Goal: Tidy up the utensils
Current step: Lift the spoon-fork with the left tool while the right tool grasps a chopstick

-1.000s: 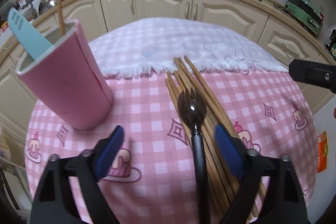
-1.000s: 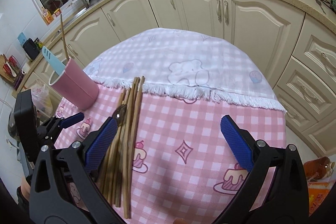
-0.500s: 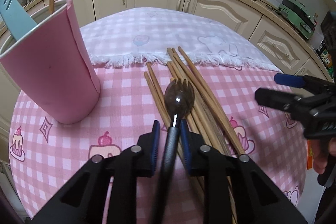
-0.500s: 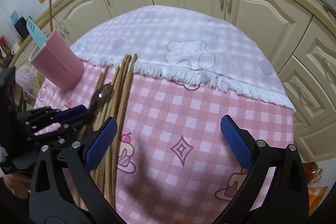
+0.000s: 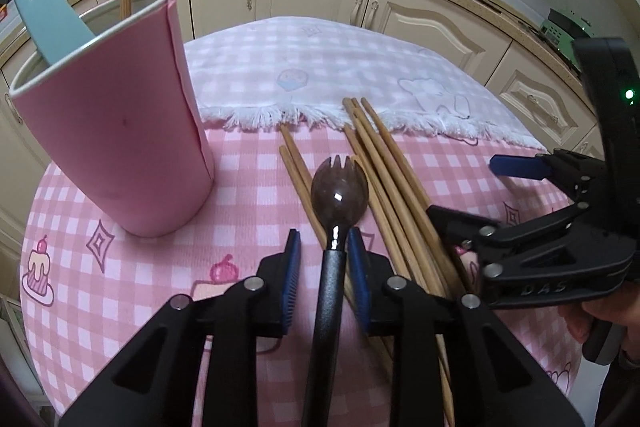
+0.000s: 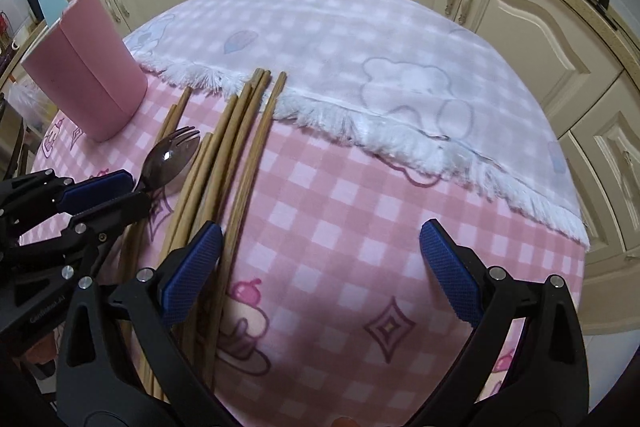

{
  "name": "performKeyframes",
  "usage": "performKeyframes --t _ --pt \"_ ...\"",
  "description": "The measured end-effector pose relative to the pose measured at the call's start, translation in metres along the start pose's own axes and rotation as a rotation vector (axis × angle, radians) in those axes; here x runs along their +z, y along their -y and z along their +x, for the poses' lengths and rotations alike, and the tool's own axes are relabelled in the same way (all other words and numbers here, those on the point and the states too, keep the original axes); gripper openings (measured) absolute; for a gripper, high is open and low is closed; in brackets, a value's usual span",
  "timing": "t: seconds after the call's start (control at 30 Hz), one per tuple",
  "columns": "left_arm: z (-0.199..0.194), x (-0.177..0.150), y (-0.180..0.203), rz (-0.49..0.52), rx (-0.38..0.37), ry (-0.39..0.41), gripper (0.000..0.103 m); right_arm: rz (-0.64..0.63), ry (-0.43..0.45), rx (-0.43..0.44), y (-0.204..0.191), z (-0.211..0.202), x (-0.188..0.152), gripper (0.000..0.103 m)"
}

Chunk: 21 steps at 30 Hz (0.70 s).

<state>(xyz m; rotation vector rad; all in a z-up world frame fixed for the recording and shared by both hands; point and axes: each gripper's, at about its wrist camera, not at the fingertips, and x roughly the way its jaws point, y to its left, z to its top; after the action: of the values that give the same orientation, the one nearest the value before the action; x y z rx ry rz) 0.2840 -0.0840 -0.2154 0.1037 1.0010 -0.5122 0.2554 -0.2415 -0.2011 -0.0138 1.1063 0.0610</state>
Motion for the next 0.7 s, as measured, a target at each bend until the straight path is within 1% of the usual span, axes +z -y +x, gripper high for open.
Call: performKeyframes --t 0.07,0.13,0.2,0.23,0.33,0.43,0.47,0.5,0.53,0.57,0.6,0.7 --pt "0.000 0.000 -0.002 -0.011 -0.008 -0.001 0.022 -0.020 -0.003 -0.020 -0.005 0.003 0.001 0.097" --pt "-0.001 0.000 -0.004 -0.016 -0.014 -0.002 0.019 -0.012 -0.008 -0.011 -0.004 0.003 0.003 0.094" --pt "-0.002 0.002 -0.004 -0.010 -0.006 -0.001 0.019 -0.006 -0.006 -0.010 -0.002 0.000 0.004 0.082" --pt "-0.002 0.003 -0.004 -0.009 0.009 0.001 0.020 -0.001 -0.006 -0.010 -0.001 -0.001 0.005 0.081" --pt "0.004 0.010 -0.004 0.001 0.033 -0.015 0.033 0.010 -0.008 0.000 -0.001 0.001 0.010 0.079" --pt "0.011 0.017 0.001 0.030 0.047 -0.030 0.032 -0.011 -0.009 -0.003 -0.010 0.006 0.016 0.075" --pt "0.012 0.019 0.003 0.034 0.052 -0.032 0.028 -0.019 -0.004 0.004 -0.013 0.006 0.020 0.063" --pt "0.013 0.021 0.003 0.032 0.053 -0.035 0.028 -0.025 -0.001 0.008 -0.014 0.005 0.022 0.042" --pt "0.012 0.021 0.003 0.029 0.048 -0.035 0.028 -0.031 -0.001 0.013 -0.016 0.003 0.024 0.029" --pt "0.011 0.021 0.002 0.024 0.041 -0.034 0.028 -0.036 -0.008 0.021 -0.017 0.003 0.026 0.012" --pt "0.010 0.021 0.002 0.019 0.037 -0.032 0.027 -0.041 -0.011 0.026 -0.019 0.003 0.026 0.009" --pt "0.004 0.016 -0.002 0.006 0.034 -0.020 0.027 -0.030 -0.005 0.046 -0.015 0.001 0.022 0.008"
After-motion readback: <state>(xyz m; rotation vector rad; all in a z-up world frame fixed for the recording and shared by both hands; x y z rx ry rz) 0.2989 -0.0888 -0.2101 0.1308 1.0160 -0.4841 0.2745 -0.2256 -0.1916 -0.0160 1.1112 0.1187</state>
